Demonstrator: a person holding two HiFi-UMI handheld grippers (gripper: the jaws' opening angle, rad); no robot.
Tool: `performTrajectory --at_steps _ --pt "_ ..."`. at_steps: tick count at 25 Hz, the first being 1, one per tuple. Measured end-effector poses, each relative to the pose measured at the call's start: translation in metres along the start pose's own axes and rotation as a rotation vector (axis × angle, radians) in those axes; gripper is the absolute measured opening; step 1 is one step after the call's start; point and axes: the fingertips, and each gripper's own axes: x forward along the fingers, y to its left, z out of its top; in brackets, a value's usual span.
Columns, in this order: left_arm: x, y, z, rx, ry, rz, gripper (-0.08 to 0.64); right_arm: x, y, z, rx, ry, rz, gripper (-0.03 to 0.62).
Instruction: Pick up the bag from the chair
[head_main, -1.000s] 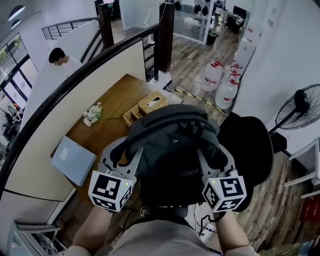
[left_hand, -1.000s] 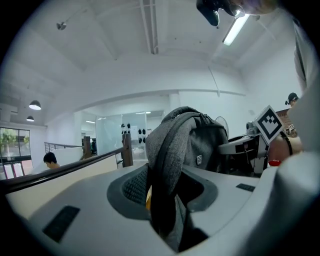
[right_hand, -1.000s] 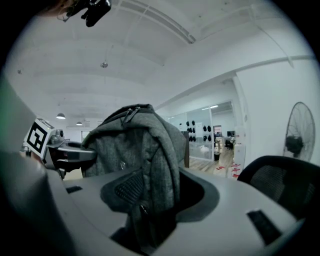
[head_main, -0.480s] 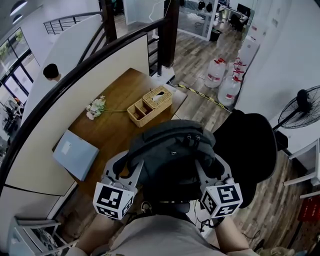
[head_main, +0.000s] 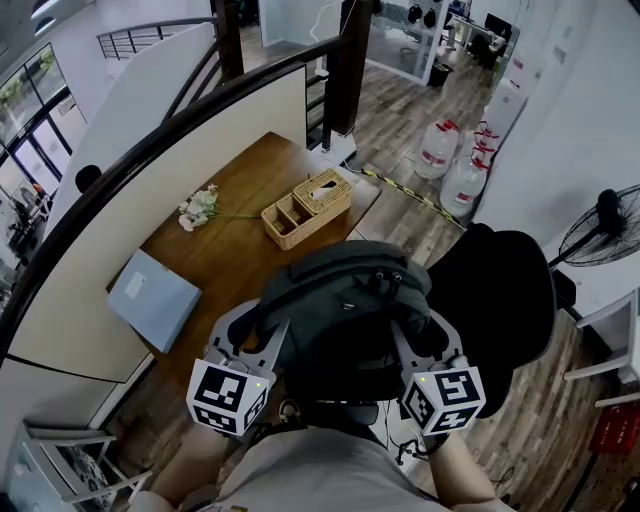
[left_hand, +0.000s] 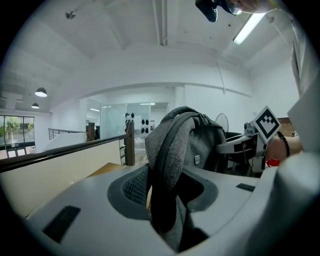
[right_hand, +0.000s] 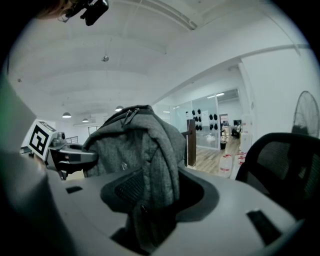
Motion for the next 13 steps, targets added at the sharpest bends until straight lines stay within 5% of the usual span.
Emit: performTrajectory --at_steps 13 --pt "0.002 -0.001 0.005 -0.021 -0.008 -0.003 0.132 0.003 -0.006 0.012 -0.021 -0.015 0.004 0.196"
